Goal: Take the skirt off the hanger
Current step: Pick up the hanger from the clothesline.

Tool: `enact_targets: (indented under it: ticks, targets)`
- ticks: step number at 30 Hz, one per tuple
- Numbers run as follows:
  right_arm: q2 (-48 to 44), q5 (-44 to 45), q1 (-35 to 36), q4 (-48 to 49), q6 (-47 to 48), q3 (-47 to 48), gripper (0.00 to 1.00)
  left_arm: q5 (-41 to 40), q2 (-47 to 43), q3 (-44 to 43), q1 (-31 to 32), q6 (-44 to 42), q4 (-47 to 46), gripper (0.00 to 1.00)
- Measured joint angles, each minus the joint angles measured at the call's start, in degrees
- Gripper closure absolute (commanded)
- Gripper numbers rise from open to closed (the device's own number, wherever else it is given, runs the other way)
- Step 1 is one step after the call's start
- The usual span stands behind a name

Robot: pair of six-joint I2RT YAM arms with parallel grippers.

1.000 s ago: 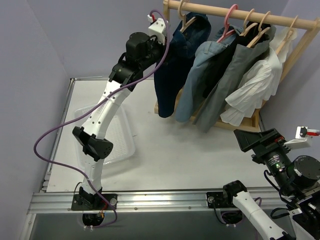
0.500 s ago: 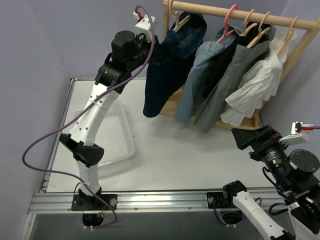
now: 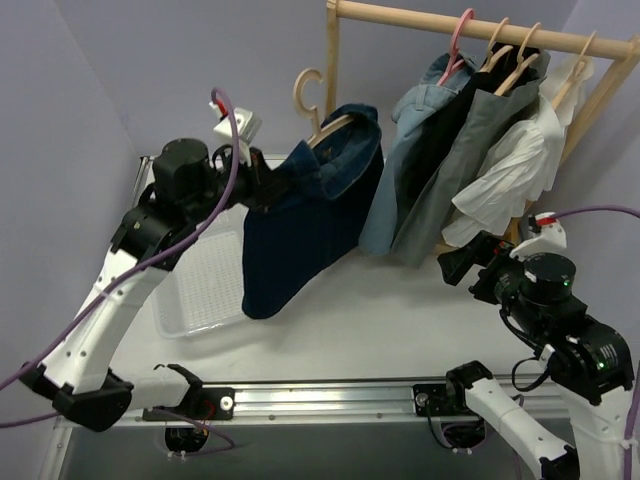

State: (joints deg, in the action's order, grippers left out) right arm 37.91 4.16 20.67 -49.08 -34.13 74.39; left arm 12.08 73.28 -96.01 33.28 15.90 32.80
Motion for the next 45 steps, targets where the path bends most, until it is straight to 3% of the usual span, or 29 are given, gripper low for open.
enact_targets:
  ticks: [10, 15, 18, 25, 27, 40, 45]
  targets:
    - [6.7, -11.7, 0.0, 9.5, -1.1, -4.2, 0.09, 7.2, -14.4, 20.9, 0.0, 2.6, 8.8, 0.98]
    - [10.2, -14.7, 0.6, 14.3, -3.0, -4.5, 0.12, 15.7, -17.3, 25.1, 0.1, 3.5, 10.3, 0.98]
    - [13.1, -14.4, 4.6, 16.1, -4.2, -4.2, 0.12, 20.5, -17.8, 25.9, 0.4, 4.5, 10.0, 0.98]
    - [23.5, 3.0, 32.6, 17.9, -7.1, 1.9, 0.13, 27.7, -17.7, 26.1, 0.9, 6.4, 8.9, 0.98]
    - [23.2, 6.1, 36.4, 19.6, -7.5, 2.0, 0.16, 29.2, -17.7, 26.3, 0.9, 7.1, 8.5, 0.98]
    - [27.4, 16.7, 41.6, 23.2, -9.4, 5.7, 0.23, 34.0, -18.6, 27.1, 1.2, 9.0, 7.2, 0.98]
    - [28.5, 19.7, 43.4, 23.1, -10.5, 4.8, 0.37, 35.0, -19.0, 27.1, 1.2, 9.4, 6.6, 0.98]
